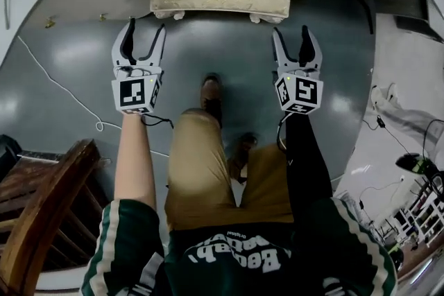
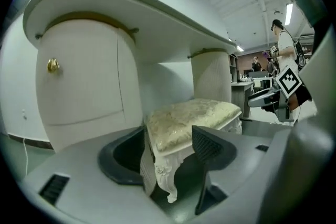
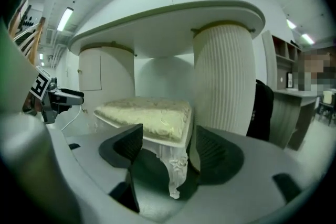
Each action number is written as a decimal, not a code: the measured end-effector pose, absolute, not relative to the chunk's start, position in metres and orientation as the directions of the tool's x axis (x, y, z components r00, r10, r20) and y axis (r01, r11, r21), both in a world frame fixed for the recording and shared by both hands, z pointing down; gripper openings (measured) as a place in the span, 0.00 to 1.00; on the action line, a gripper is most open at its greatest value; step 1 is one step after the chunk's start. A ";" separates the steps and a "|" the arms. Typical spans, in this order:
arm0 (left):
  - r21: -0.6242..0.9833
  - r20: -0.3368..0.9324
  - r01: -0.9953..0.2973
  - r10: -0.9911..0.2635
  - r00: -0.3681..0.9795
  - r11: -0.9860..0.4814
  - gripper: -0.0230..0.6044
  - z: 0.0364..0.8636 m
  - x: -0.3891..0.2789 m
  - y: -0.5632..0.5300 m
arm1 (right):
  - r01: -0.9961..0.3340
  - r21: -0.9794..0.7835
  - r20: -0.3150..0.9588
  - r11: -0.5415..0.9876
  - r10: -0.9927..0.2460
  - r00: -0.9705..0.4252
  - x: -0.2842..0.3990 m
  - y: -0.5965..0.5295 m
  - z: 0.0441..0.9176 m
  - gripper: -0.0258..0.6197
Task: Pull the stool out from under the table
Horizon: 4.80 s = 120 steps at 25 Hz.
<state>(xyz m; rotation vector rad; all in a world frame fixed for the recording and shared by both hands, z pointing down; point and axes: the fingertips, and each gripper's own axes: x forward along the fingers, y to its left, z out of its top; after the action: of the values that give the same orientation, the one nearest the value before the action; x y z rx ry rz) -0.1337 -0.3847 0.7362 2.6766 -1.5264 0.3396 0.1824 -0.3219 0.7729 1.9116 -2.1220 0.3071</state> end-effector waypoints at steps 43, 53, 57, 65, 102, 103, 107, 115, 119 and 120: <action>-0.035 0.458 -0.800 -0.721 0.520 -0.599 0.50 0.874 -0.122 -0.427 | -0.945 0.048 0.449 0.323 -0.852 -0.268 0.185 -0.363 0.905 0.48; 0.024 0.521 -0.806 -0.681 0.516 -0.592 0.50 0.884 -0.115 -0.324 | -0.941 0.022 0.554 0.337 -0.788 -0.269 0.193 -0.264 0.916 0.48; 0.040 0.558 -0.808 -0.658 0.506 -0.588 0.50 0.882 -0.112 -0.286 | -0.938 0.011 0.599 0.345 -0.754 -0.270 0.196 -0.225 0.916 0.48; 0.060 0.616 -0.824 -0.629 0.475 -0.563 0.50 0.861 -0.134 -0.168 | -0.930 -0.013 0.645 0.366 -0.708 -0.288 0.175 -0.116 0.896 0.48; -0.016 0.638 -0.917 -0.710 0.298 -0.399 0.51 0.659 -0.166 -0.001 | -0.921 0.023 0.658 0.390 -0.699 -0.280 0.167 0.041 0.641 0.51; -0.012 0.621 -0.915 -0.721 0.309 -0.403 0.51 0.638 -0.158 -0.004 | -0.921 0.027 0.640 0.389 -0.715 -0.283 0.169 0.032 0.619 0.51; -0.023 0.539 -0.908 -0.771 0.341 -0.417 0.51 0.533 -0.138 -0.017 | -0.918 0.049 0.563 0.394 -0.770 -0.301 0.166 0.005 0.520 0.51; -0.089 0.330 -0.898 -0.863 0.382 -0.432 0.51 0.337 -0.126 -0.055 | -0.926 0.077 0.383 0.370 -0.868 -0.315 0.155 -0.039 0.355 0.49; -0.120 0.185 -0.868 -0.870 0.458 -0.482 0.51 0.260 -0.119 -0.077 | -0.938 0.096 0.331 0.332 -0.900 -0.285 0.140 -0.057 0.309 0.47; -0.129 0.156 -0.857 -0.863 0.480 -0.499 0.51 0.245 -0.117 -0.083 | -0.943 0.097 0.316 0.318 -0.908 -0.274 0.134 -0.061 0.300 0.47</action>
<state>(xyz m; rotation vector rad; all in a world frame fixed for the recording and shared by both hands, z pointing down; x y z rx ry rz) -0.1173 -0.0828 0.2455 2.7311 -1.5880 0.3192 0.1336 -0.0608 0.3003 1.6623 -2.2767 0.1569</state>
